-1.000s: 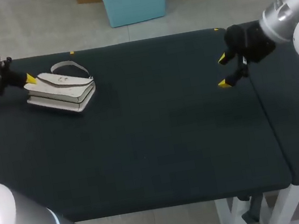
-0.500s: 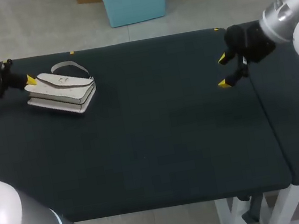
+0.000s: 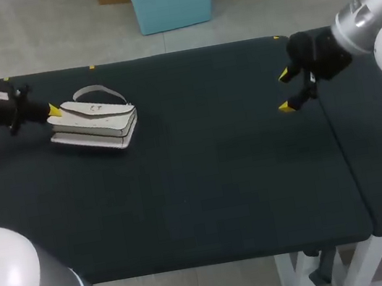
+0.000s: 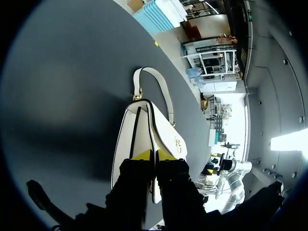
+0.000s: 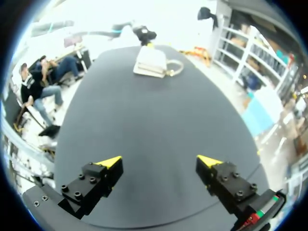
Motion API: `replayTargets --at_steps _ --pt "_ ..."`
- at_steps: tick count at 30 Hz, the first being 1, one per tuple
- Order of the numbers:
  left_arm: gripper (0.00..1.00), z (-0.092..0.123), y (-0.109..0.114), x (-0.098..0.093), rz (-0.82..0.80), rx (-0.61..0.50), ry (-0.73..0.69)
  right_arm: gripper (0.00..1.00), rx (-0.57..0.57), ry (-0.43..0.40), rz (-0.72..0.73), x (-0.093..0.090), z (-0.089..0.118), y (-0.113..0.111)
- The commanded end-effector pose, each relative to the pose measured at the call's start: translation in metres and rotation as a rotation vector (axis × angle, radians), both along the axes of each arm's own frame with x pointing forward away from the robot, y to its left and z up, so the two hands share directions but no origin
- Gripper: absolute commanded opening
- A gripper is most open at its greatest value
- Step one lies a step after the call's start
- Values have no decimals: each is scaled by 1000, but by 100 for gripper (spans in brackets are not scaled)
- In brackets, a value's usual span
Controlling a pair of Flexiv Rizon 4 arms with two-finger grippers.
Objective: Pick up the bag, open it, inspect its contents, close it, and place it on the opposite side
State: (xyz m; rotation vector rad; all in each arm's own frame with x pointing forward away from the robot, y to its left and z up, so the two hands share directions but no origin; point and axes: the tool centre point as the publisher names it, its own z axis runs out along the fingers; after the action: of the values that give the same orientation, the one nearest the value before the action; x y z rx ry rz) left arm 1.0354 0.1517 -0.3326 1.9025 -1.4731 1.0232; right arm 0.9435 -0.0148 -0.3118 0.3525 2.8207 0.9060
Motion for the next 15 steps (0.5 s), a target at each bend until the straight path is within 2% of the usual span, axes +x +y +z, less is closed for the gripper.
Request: replayTargets --at_steps 1,8,15 --pt "0 0 -17 -13 541 77 -372 100 0 1 1 0 0 0" --pt "0 -4 -46 -24 623 69 -444 100 0 1 1 0 0 0" --pt "0 -8 -82 -31 617 32 -439 100 0 1 1 0 0 0"
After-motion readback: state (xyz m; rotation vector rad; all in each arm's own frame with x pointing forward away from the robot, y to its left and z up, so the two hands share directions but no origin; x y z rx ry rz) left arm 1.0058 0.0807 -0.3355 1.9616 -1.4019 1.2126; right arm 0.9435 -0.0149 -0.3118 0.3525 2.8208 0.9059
